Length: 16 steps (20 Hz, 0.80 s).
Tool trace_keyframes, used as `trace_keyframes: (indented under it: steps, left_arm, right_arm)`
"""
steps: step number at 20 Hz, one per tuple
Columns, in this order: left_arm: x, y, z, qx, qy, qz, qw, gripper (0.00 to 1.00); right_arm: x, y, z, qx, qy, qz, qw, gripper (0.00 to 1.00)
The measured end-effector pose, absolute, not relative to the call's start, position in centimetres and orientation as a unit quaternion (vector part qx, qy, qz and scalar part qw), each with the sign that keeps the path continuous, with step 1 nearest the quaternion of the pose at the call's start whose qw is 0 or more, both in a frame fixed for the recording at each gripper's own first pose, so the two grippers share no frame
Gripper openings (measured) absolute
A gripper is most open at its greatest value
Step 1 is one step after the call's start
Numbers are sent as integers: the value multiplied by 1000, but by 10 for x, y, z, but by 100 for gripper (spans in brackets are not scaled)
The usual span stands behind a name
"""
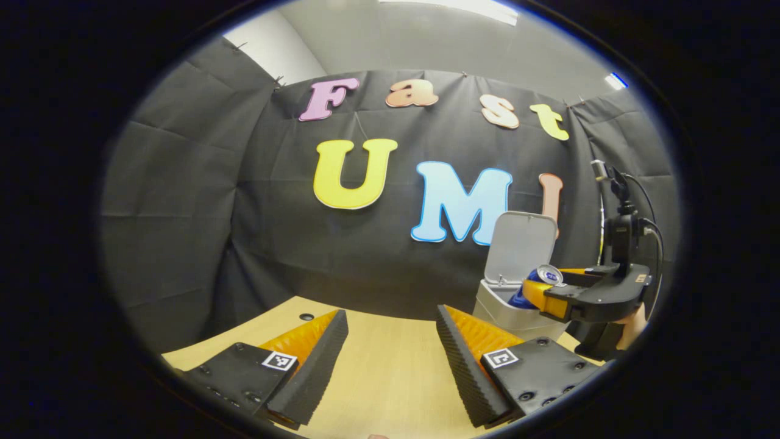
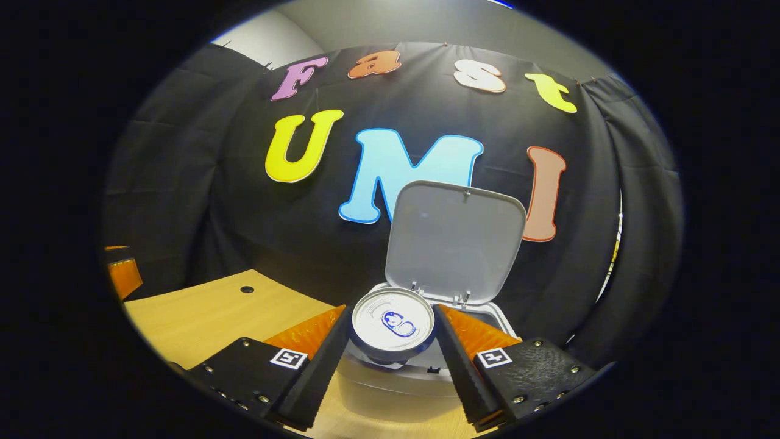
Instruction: Press the lid of the desktop garbage bin to open it, pick up the crumpled paper on the desktop and throw it into the bin, then pick up the pop can on the desktop and drop it into the bin, and finally close the garbage bin lid.
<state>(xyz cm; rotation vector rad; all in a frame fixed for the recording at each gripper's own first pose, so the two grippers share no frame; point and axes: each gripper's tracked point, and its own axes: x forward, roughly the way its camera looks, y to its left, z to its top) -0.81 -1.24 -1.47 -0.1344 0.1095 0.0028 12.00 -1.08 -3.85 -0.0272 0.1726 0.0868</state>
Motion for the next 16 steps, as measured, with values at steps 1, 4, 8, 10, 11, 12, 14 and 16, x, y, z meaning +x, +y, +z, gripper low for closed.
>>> trace_keyframes:
  steps: [1,4,8,10,11,12,14,16]
  left_arm:
    - [-10,-12,-16,-67,55,2,996,95]
    - [-12,-10,-15,-67,54,0,996,95]
    - [-15,-9,-14,-71,54,-8,996,95]
    - [-13,-6,-13,-67,54,-14,996,95]
    - [-12,-4,-12,-65,54,-16,996,95]
    - [-9,-1,-11,-65,53,-21,996,95]
    - [-2,3,-8,-69,53,-27,996,95]
    - [5,8,-6,-69,52,-32,996,95]
  right_arm:
    - [120,-13,-37,-15,83,39,996,87]
    - [116,-15,-31,-10,79,34,996,90]
    - [119,-18,-18,-6,76,24,997,90]
    - [123,-23,-3,-14,66,16,998,90]
    - [127,-25,3,-20,62,11,998,90]
    - [130,-29,10,-23,60,4,998,90]
    - [137,-34,26,-21,56,-5,998,90]
    - [147,-42,40,-23,52,-17,998,90]
